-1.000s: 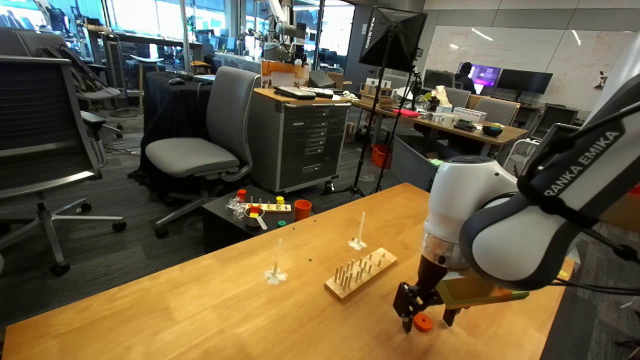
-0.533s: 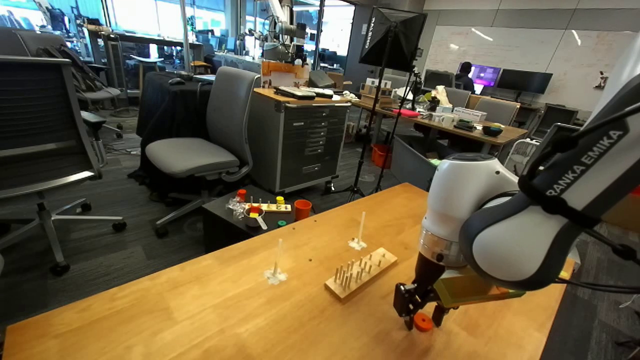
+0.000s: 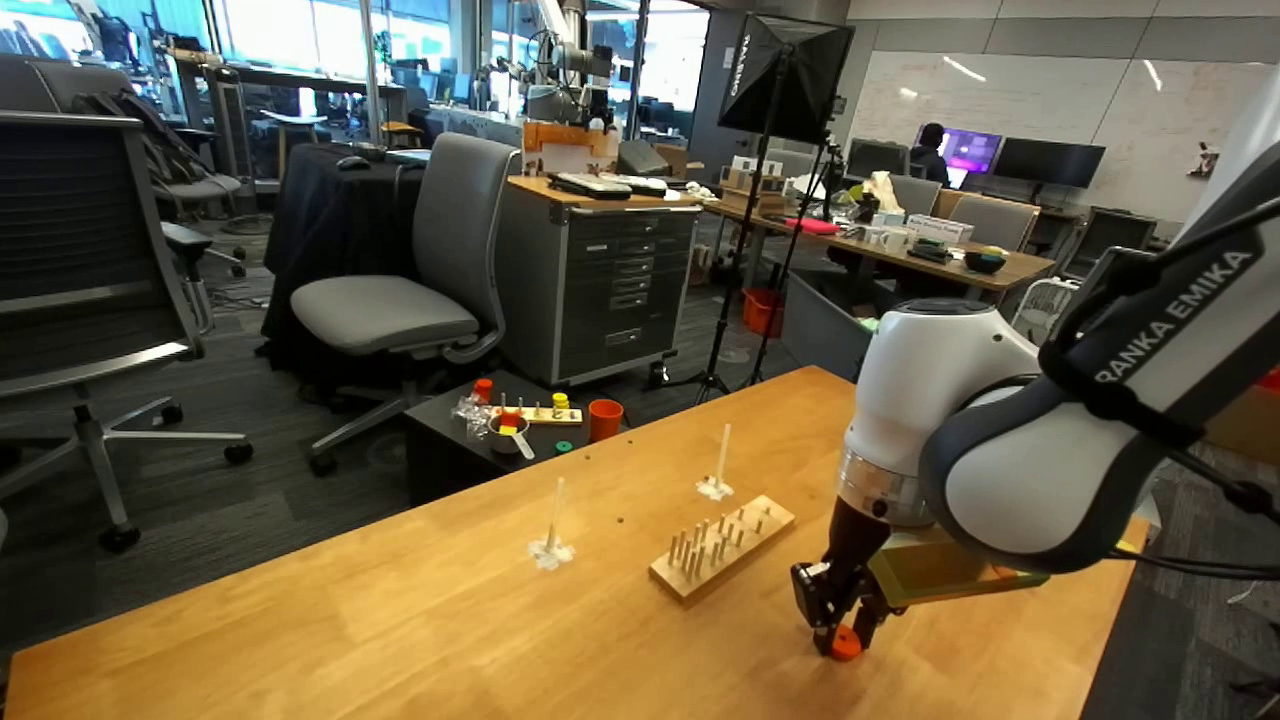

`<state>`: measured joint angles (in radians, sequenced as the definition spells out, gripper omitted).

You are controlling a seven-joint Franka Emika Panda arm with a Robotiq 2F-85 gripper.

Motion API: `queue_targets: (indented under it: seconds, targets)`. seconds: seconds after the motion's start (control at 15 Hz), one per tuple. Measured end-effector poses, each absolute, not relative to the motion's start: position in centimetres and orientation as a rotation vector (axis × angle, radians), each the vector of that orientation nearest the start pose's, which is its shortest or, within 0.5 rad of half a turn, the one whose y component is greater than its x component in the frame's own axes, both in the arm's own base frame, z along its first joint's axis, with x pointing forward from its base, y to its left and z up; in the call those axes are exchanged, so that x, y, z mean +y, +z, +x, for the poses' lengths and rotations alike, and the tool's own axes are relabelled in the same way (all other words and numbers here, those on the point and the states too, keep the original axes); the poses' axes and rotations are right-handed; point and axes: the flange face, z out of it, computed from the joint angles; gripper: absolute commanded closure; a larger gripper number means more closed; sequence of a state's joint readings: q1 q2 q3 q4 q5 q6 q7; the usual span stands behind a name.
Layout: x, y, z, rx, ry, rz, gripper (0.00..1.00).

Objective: Pick the orange ring and put it on the object on the table

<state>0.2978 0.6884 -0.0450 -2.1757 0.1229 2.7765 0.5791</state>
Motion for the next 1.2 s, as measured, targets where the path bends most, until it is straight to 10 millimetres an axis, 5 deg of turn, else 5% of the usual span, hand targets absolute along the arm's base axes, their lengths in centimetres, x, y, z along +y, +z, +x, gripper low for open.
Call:
queue_targets:
  seconds: [0.6, 1.2]
  targets:
    - [12.3, 7.7, 52.7, 0.673, 0.090, -3.087, 0.82]
    - [11.0, 11.6, 57.0, 0.606, 0.029, -3.173, 0.82]
